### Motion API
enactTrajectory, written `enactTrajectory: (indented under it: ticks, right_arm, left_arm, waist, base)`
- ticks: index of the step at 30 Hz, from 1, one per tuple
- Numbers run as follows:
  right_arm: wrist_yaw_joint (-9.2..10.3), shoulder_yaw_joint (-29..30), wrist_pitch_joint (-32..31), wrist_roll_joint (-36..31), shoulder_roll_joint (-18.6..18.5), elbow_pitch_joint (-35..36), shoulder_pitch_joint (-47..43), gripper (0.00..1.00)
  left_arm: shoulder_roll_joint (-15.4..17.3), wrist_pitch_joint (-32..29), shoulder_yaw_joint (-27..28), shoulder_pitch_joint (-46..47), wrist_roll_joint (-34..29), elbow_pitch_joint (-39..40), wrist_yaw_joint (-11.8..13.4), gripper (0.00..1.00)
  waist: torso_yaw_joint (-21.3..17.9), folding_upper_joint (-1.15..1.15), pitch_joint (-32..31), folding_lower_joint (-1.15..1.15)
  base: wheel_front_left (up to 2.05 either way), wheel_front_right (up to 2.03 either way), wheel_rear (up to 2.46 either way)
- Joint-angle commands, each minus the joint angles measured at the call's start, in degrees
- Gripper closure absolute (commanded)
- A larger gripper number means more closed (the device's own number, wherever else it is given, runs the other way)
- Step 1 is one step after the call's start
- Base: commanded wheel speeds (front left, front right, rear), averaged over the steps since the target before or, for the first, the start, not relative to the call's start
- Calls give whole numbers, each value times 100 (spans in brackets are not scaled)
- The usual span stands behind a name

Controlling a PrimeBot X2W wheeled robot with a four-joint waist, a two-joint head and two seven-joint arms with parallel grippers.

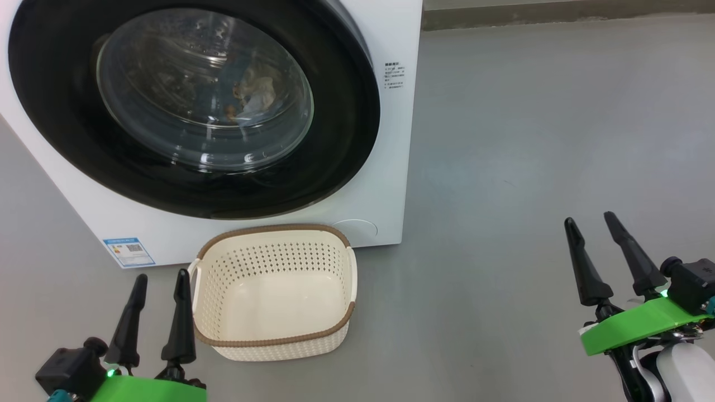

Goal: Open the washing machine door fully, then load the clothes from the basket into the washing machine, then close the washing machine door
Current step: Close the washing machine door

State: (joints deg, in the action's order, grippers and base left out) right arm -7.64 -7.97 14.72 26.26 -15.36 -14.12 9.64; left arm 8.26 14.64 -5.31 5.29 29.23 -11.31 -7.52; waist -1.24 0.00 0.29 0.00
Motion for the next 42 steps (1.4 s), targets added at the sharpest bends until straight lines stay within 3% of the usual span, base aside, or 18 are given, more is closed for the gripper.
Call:
enactTrajectory:
  ticks: [1,42]
  right_arm:
    - [15,-30,28,-31,-104,160,33,0]
    - [15,-81,28,-1,-102,9,6,0]
  left_arm:
    - [137,36,210,70,23,137,3,0]
    - [93,36,188,75,-28,121,3,0]
  waist:
    - [-1,0,7,0]
    - [168,0,20,0]
  base:
    - [0,0,0]
    - [0,0,0]
